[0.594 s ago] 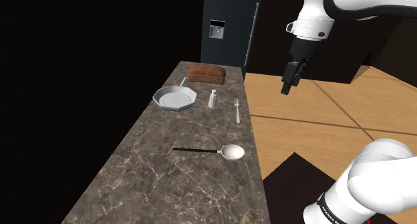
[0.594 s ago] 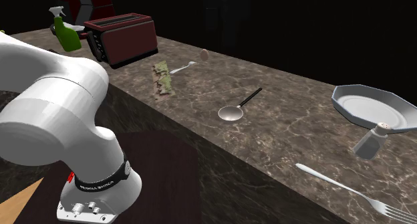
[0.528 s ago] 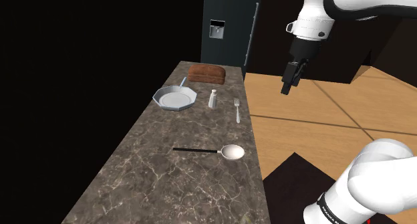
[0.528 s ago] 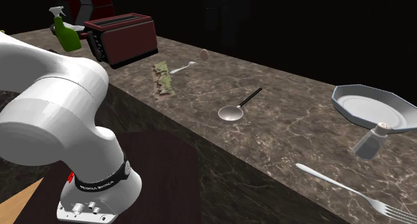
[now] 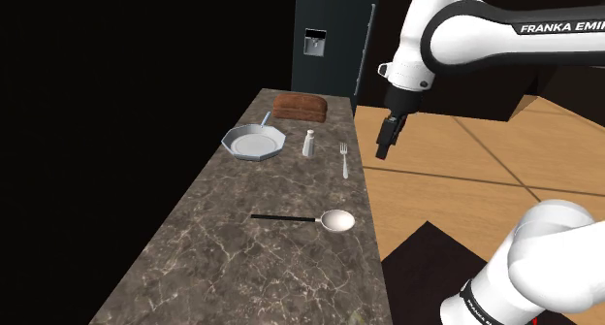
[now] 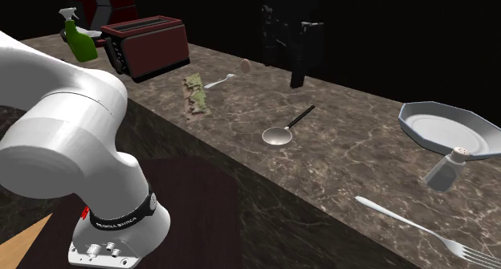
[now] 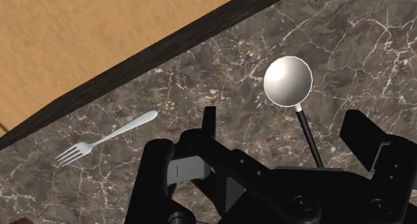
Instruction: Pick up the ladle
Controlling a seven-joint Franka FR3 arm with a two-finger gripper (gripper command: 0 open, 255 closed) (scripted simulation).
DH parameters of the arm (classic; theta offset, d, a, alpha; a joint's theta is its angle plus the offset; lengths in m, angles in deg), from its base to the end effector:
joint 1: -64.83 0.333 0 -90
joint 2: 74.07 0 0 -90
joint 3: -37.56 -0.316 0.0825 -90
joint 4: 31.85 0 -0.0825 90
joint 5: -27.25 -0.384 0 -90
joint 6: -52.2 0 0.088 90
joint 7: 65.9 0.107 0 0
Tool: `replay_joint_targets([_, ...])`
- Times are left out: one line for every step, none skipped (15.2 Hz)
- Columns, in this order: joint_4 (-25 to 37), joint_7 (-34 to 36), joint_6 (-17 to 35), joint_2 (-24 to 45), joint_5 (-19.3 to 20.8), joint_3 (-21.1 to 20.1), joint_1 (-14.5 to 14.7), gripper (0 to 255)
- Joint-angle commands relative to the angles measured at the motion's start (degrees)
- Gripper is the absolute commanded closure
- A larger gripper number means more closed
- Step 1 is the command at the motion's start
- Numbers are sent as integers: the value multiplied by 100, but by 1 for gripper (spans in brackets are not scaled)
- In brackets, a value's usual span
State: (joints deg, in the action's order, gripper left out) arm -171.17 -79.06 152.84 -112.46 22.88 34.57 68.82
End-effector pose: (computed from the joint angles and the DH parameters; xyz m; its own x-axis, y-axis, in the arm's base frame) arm 0.3451 0.0516 0.5324 0.9474 0.3200 0.0040 0.3199 -0.9465 -0.0427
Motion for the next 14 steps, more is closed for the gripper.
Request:
replay_joint_targets([-141,-147,436,249,-78,-45,116,0])
replay_joint_targets([-193,-218,637,381,-116,-69,172,0])
replay_joint_targets([-239,-290,837,519,-155,-95,228,0])
replay_joint_targets([-277,-362,1037,663,-194,-121,285,0])
replay_joint_targets([-309,-436,1234,813,-234,-148,341,0])
replay_joint_targets([-333,-509,1430,968,-272,-175,398,0])
replay_joint_targets([-350,-584,1624,1129,-312,-203,455,0])
replay_joint_targets([-360,-659,1816,1294,-351,-231,512,0])
replay_joint_targets([-362,-735,2006,1464,-389,-261,568,0])
replay_joint_targets([-358,-811,2192,1638,-428,-290,625,0])
replay_joint_targets([-347,-888,2375,1815,-466,-321,680,0])
replay_joint_targets([-329,-965,2555,1996,-503,-352,735,0])
replay_joint_targets([-305,-1042,2731,2179,-540,-385,789,0])
replay_joint_targets([-274,-1120,2903,2365,-575,-418,842,0])
